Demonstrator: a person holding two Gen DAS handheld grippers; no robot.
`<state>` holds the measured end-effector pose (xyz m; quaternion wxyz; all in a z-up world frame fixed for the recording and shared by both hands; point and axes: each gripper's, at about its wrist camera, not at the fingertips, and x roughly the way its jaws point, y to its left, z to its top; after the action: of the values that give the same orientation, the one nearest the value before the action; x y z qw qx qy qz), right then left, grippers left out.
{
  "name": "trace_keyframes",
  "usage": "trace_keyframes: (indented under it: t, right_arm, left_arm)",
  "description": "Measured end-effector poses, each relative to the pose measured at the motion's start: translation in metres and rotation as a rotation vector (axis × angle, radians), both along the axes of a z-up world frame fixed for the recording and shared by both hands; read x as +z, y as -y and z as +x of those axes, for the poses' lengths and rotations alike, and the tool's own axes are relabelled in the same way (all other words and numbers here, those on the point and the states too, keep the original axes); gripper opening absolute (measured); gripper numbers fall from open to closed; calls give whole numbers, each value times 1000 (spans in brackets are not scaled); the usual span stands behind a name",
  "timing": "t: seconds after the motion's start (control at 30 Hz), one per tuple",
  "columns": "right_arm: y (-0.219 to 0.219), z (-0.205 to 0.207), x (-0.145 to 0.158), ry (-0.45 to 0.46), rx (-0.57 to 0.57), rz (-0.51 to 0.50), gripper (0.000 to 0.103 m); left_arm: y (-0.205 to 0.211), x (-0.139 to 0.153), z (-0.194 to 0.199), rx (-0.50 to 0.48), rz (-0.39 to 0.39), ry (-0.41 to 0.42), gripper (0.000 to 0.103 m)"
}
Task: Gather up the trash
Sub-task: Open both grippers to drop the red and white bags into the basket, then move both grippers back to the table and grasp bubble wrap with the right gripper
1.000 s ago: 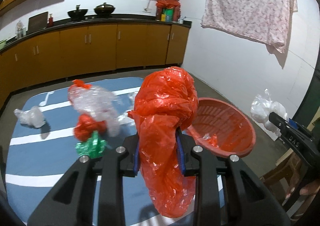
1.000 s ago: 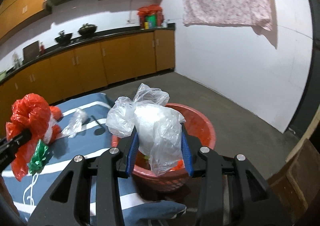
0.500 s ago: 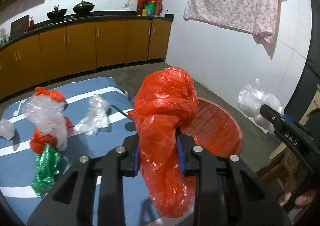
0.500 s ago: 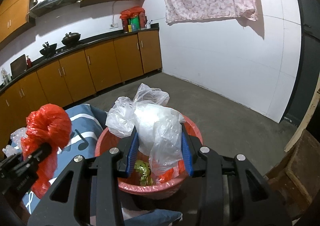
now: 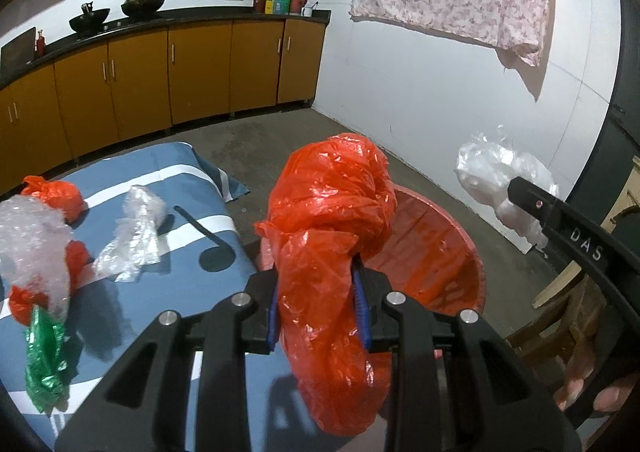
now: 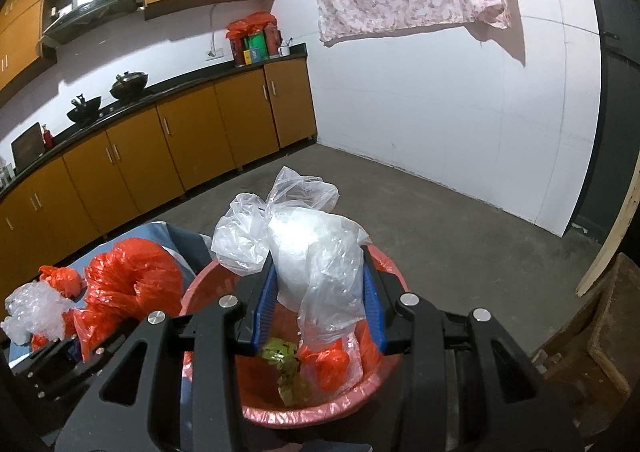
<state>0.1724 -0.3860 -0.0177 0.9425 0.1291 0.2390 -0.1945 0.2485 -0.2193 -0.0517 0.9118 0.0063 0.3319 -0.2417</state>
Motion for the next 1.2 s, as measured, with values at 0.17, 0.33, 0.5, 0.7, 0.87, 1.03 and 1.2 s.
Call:
trace_keyframes:
  t: [0.17, 0.33, 0.5, 0.7, 0.87, 1.03, 1.2]
  right_arm:
    - [12, 12, -1, 23, -18, 42, 39]
    - [25, 24, -3, 54, -7, 122, 58]
    - [24, 18, -5, 49, -12, 95, 71]
    - [21, 3, -13, 25, -46, 53, 93]
    - [6, -4, -17, -12, -19, -1, 94]
    - [-14, -5, -16, -23, 35, -15, 94]
    - [-43, -5, -11, -14, 106, -11, 94]
  left_arm:
    - [16, -3, 13, -18, 4, 2, 31]
    - [22, -10, 25, -33, -12, -23, 54]
    - [12, -15, 25, -8, -5, -31, 64]
    - [-18, -9, 7, 55, -2, 15, 83]
    - [-46, -2, -16, 91, 14, 53, 88]
    - [-82, -1, -42, 135, 35, 82, 88]
    - [-120, 2, -61, 209, 54, 104, 89]
